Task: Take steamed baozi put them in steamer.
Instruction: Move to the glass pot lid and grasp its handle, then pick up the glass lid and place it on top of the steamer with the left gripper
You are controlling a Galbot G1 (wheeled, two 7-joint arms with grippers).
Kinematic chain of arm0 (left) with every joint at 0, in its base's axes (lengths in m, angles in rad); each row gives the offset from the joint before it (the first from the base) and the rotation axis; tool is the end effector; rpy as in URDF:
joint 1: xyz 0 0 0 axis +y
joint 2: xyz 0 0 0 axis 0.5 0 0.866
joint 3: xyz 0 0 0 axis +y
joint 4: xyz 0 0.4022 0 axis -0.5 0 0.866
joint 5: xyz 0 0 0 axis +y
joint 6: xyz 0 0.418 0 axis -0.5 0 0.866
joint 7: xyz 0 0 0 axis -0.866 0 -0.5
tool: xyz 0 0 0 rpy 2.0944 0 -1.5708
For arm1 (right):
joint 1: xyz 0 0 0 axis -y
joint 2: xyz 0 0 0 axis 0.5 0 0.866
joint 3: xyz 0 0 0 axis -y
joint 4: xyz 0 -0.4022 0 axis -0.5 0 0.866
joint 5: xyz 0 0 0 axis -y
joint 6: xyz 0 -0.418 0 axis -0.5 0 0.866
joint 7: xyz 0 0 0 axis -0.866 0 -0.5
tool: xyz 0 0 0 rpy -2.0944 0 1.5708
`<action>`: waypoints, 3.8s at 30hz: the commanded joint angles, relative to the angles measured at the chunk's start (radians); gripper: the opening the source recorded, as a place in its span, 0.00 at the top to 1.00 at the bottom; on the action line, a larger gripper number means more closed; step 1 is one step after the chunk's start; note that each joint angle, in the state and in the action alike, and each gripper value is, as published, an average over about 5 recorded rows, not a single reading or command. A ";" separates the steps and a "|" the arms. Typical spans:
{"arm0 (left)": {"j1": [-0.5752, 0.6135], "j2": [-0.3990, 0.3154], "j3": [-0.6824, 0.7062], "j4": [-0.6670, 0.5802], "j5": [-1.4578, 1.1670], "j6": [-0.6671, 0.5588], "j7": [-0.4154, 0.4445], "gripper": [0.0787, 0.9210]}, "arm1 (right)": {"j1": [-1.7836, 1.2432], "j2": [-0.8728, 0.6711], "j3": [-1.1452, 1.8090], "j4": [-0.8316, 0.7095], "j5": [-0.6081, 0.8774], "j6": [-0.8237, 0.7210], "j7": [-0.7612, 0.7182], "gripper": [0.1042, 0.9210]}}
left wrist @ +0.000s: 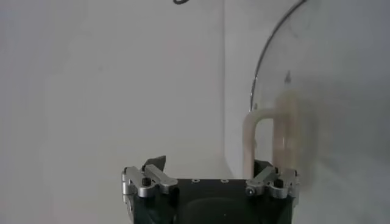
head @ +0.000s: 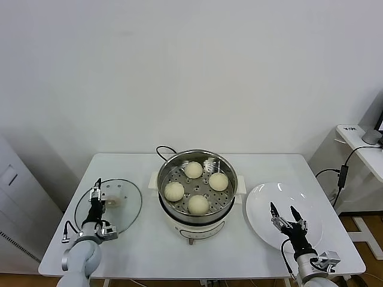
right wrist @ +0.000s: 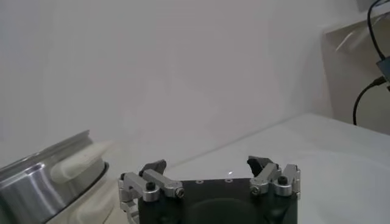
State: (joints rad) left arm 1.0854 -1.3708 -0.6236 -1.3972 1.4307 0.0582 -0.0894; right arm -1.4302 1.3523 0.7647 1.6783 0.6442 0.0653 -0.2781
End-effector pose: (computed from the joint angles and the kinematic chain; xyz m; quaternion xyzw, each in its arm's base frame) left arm 0.3919 0.1345 -0.4721 0.0283 -0.6792 -0.7266 0.1000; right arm 0.2520 -0.1743 -0.4544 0.0064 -0.9823 -0.1848 0.0308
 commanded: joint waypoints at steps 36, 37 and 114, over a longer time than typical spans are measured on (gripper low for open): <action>0.006 0.003 -0.008 -0.020 -0.090 0.056 0.001 0.93 | -0.010 0.014 -0.001 0.027 -0.013 -0.003 -0.003 0.12; 0.017 -0.001 -0.007 -0.056 -0.094 0.104 0.008 0.93 | -0.011 0.015 0.000 0.027 -0.013 -0.003 -0.003 0.12; -0.213 -0.287 0.818 -0.295 0.333 0.727 0.456 0.94 | -0.056 0.023 -0.002 0.057 -0.058 -0.027 -0.024 0.12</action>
State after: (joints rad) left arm 0.8726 -1.6090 0.1630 -1.7401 1.7506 0.7363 0.3803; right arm -1.4838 1.3746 0.7630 1.7328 0.5887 0.0367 -0.3016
